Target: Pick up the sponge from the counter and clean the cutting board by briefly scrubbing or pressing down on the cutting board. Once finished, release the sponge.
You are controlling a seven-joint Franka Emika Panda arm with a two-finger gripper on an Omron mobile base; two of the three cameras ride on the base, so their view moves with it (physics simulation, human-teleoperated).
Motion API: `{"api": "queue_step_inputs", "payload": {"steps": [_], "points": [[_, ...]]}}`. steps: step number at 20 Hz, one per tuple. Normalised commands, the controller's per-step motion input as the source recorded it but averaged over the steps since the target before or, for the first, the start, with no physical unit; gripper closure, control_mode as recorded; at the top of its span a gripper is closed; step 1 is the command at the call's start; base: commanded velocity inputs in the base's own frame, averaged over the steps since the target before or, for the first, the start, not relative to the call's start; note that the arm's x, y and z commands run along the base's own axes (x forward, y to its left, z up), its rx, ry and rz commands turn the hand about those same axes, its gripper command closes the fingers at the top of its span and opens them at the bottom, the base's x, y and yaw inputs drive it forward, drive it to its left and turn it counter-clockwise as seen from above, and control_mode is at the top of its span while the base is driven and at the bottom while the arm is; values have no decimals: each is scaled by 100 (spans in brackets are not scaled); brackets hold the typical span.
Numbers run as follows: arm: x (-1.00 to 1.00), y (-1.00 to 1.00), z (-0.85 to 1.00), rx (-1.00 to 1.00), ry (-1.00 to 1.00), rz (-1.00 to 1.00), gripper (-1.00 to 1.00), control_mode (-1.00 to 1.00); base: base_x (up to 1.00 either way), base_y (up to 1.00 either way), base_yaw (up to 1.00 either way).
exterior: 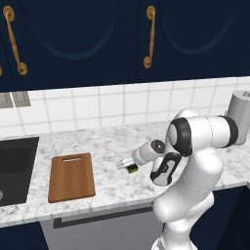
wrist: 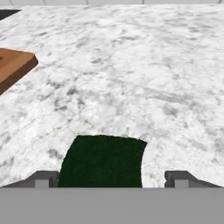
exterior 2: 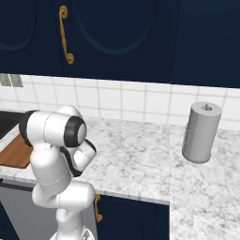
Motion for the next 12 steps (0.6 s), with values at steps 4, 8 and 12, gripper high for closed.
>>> {"api": "queue_step_inputs", "payload": {"steps": [4,8,12], "points": [[14,-31,47,-3,3,6,-100,-100,0,0,0],[0,-28,96,7,0,6,-100,-100,0,0,0],[0,-23,100,14,7,12,-100,-100,0,0,0]]}}
